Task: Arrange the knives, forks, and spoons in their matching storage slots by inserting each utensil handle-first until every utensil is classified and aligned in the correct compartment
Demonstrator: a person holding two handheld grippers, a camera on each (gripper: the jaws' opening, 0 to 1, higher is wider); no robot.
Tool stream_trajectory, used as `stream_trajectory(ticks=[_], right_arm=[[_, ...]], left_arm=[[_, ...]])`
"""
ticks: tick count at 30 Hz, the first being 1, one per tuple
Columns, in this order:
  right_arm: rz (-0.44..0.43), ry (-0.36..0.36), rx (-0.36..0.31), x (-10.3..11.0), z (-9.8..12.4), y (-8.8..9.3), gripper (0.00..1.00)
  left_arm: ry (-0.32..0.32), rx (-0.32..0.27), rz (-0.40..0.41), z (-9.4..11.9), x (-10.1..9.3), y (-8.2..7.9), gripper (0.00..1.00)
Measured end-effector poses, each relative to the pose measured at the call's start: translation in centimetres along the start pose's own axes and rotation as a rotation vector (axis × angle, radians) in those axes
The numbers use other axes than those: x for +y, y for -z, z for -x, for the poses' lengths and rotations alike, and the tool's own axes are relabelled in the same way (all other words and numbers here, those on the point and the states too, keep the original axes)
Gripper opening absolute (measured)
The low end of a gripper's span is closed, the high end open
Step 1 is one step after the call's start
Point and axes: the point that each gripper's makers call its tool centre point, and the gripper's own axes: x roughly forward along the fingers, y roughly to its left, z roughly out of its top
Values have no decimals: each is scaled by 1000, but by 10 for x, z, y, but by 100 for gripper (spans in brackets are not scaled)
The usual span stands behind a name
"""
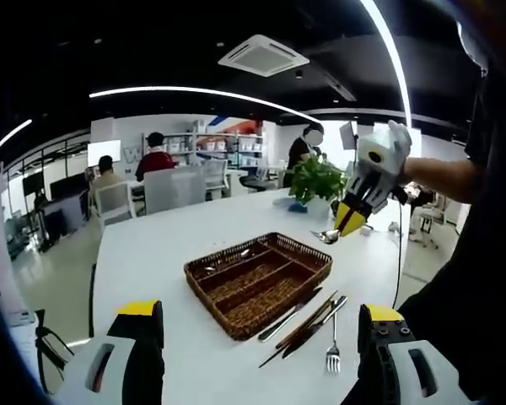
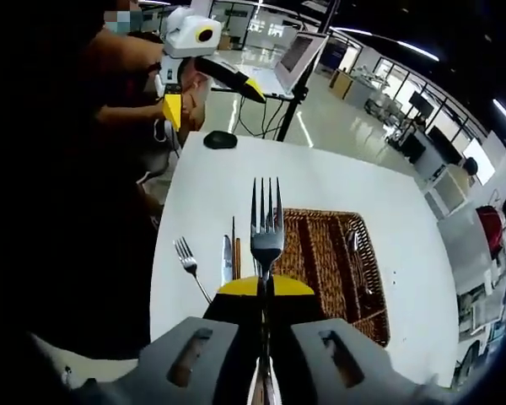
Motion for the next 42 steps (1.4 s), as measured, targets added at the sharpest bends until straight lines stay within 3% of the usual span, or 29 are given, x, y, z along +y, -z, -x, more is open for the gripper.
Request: stream_trajectory(ticks=[15, 42], right_arm=[[22, -9, 8, -10, -5, 5, 0], [84, -34, 12, -47, -34, 1, 0]], left_arm=[[-4, 1, 6, -3, 0, 1, 100], [-16, 11, 28, -2, 7, 5, 100]])
